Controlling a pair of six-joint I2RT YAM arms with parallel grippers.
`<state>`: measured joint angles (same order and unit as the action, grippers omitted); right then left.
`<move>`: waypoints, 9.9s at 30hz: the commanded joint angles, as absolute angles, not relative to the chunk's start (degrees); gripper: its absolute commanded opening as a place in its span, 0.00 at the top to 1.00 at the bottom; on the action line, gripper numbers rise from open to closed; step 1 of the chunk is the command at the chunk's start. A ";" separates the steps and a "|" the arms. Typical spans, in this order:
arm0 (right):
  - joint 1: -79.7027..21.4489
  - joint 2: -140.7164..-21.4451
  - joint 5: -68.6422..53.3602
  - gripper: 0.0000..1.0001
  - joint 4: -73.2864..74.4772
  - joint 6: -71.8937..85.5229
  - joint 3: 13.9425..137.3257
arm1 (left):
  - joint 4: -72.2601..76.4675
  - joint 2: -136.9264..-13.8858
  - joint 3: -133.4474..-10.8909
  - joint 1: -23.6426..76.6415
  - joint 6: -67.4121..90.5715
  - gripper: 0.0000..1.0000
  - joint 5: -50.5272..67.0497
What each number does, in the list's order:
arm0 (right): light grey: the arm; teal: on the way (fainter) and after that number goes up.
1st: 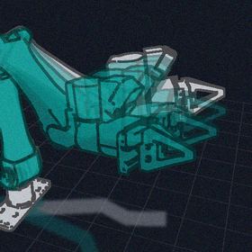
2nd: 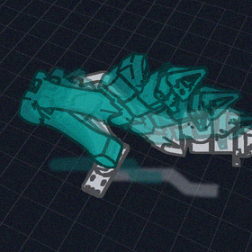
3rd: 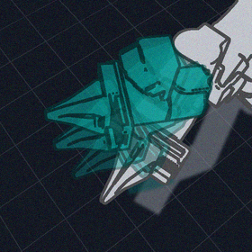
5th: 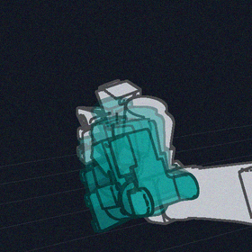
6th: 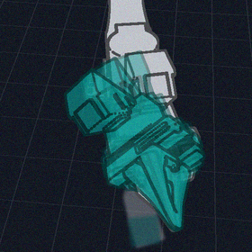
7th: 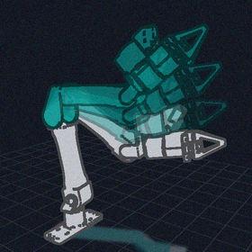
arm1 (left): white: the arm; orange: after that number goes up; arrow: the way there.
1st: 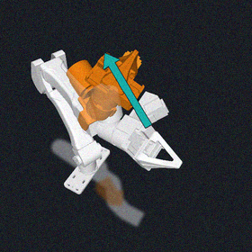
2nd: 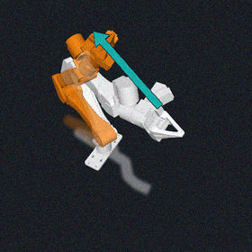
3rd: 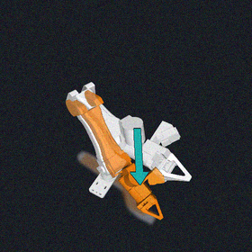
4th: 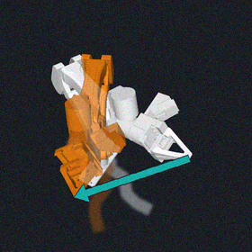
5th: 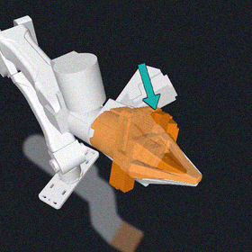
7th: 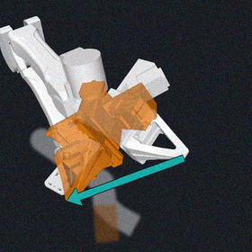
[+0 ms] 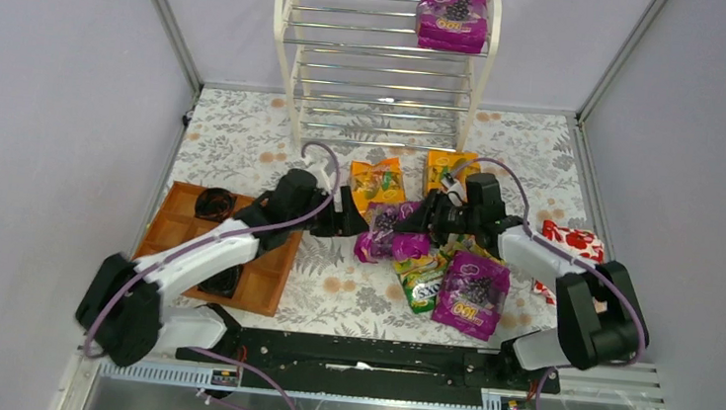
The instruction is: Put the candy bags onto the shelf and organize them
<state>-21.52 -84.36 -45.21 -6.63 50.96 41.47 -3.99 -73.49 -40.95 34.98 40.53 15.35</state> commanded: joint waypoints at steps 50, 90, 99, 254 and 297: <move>-41.57 -133.06 50.98 0.54 -29.04 63.45 141.80 | -22.03 -35.97 -41.68 35.06 17.80 0.10 -15.11; -41.01 -120.18 45.56 0.24 -21.00 64.86 123.04 | -21.25 -35.50 -41.24 35.07 18.02 0.07 -14.64; -40.49 -124.01 47.18 0.46 -18.03 65.18 128.32 | -21.52 -35.26 -41.28 35.07 17.93 0.06 -15.16; -28.79 -61.56 23.01 0.00 58.93 53.14 53.41 | -8.21 -76.22 -58.45 21.65 22.02 0.01 31.44; -18.39 -67.65 -11.93 0.00 24.28 29.86 50.78 | -8.05 -77.94 -55.94 25.44 24.81 0.02 31.32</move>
